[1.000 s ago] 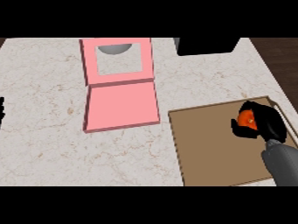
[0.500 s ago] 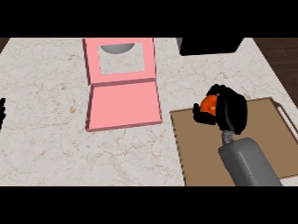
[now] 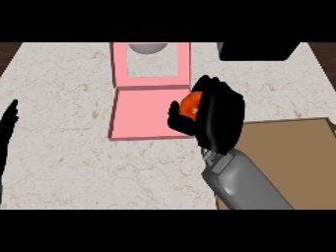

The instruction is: Pick the squash from the tray and place it in the cardboard box

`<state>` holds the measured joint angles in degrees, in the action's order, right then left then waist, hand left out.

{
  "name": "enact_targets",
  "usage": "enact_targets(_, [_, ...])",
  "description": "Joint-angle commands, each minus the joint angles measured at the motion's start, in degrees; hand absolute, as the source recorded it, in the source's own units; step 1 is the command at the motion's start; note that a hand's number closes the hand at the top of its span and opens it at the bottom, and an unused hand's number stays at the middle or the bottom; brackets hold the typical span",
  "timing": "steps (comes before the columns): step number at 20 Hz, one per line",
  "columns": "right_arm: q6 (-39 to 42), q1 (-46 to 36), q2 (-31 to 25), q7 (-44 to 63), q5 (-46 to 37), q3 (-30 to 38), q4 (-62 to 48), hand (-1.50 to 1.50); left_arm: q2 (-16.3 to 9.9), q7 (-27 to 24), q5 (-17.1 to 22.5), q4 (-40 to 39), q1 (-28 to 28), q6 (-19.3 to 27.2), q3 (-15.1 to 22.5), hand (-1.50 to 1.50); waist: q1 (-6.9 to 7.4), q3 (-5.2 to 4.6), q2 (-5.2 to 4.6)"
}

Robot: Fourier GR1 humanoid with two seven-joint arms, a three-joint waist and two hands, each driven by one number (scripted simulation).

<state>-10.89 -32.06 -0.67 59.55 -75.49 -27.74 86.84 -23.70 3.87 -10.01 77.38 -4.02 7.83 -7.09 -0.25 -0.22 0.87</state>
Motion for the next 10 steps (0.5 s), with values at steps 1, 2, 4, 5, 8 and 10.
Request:
enact_targets(1, [4.4,-10.5,0.6,16.7,1.2,-5.0,1.5,1.50,2.4,-0.4,-2.0,-2.1,-2.9,1.7,1.8,0.00,1.06,0.14,-0.81])
enact_targets(2, [4.5,-14.4,0.6,17.8,1.7,-2.6,-0.1,1.50,0.4,0.2,0.3,-1.8,-3.1,-1.0,0.1,0.00,1.64,0.14,-0.83])
enact_targets(4, [3.0,-17.7,0.6,17.6,6.7,-0.8,-3.0,1.50,1.6,2.4,-1.3,-0.2,-4.3,0.5,1.5,0.00,2.03,0.18,-0.97])
enact_targets(5, [-4.3,-15.2,0.6,16.1,6.1,0.5,-7.4,1.50,2.9,0.8,-2.4,-0.7,-3.4,1.4,2.7,0.00,2.28,0.19,-1.25])
enact_targets(8, [-5.2,-21.1,0.6,15.7,10.0,3.2,-13.1,1.50,1.2,-0.5,-1.0,-1.8,-3.1,-0.4,0.9,0.00,2.94,0.16,-1.34])
enact_targets(10, [-7.9,-23.0,0.6,13.0,12.9,5.4,-17.7,1.50,1.3,-1.1,-0.8,-2.4,-4.2,-1.1,1.2,0.00,3.01,0.17,-1.47])
